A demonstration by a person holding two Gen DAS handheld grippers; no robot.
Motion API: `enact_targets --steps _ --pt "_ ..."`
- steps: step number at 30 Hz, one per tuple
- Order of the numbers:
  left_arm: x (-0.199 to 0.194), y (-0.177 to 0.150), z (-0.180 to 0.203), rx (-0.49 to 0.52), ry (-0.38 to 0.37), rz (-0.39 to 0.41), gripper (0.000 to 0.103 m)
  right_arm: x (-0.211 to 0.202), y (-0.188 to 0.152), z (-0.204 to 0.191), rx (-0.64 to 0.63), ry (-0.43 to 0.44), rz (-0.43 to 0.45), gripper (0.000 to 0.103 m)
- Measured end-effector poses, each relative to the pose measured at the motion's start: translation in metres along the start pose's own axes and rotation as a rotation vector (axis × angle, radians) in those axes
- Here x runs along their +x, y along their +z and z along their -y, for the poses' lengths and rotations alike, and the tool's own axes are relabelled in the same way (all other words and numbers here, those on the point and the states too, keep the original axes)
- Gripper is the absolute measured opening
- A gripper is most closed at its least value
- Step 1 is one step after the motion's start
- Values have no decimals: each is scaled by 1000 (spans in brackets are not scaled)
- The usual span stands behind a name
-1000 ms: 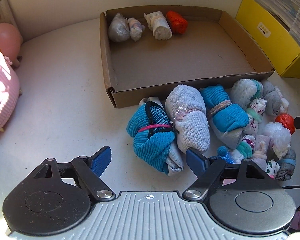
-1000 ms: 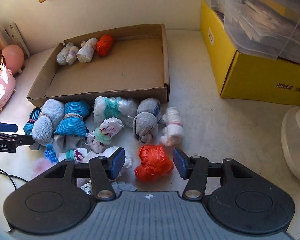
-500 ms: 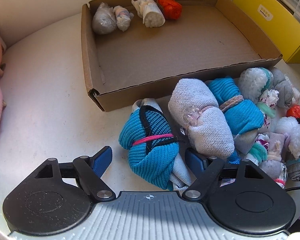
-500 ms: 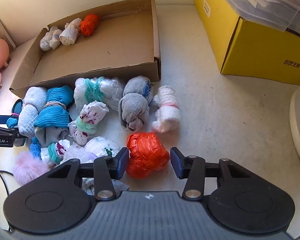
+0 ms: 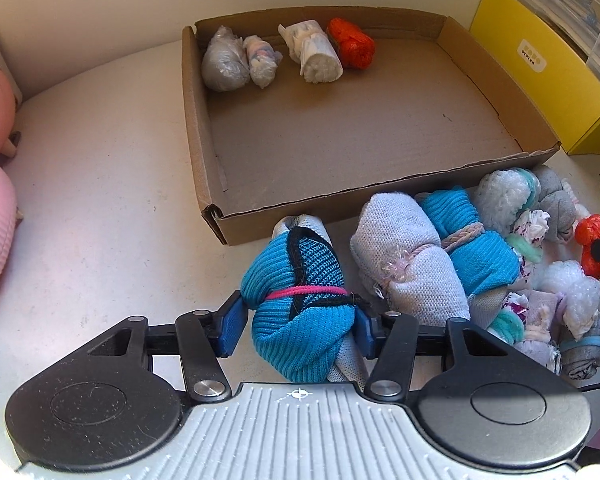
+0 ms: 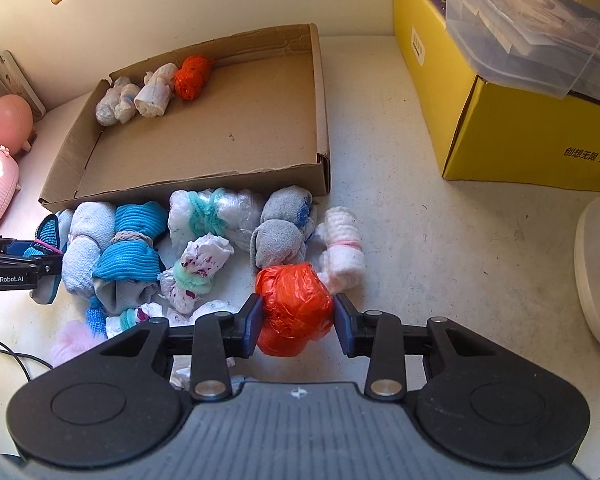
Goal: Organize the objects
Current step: 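Grasp the blue knit sock bundle with left tool while right tool grasps another red bag bundle, then carry both bundles into the tray next to the row and open both tools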
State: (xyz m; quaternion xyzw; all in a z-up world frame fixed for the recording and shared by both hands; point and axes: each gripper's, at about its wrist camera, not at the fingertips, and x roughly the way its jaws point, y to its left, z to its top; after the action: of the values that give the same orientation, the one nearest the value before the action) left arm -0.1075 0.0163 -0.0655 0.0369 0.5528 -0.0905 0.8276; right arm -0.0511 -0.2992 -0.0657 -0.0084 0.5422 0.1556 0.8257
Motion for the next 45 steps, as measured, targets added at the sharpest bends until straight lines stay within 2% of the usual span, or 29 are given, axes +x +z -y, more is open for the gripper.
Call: enact_targets --steps 5,9,15,22,27,33,39,45 --pt "-25 1 -10 -15 12 33 60 -23 19 -1 -18 17 58 34" --pt "-46 20 -18 -40 19 81 60 -38 45 -4 -27 42 117 34" --pt "-81 56 -32 -66 39 176 60 -60 81 -10 -46 62 211 34" --pt "-102 107 -25 -67 24 252 60 -72 115 -15 -63 85 283 35" --pt "-84 147 3 -42 -28 291 60 -69 148 -23 -88 80 319 35" --pt "-33 187 49 12 -96 274 60 -49 185 -29 -99 74 326 35" --pt "12 207 73 30 -128 228 60 -20 205 -26 -82 68 292 35" --pt "53 217 83 41 -121 173 60 23 217 -19 -61 57 221 35"
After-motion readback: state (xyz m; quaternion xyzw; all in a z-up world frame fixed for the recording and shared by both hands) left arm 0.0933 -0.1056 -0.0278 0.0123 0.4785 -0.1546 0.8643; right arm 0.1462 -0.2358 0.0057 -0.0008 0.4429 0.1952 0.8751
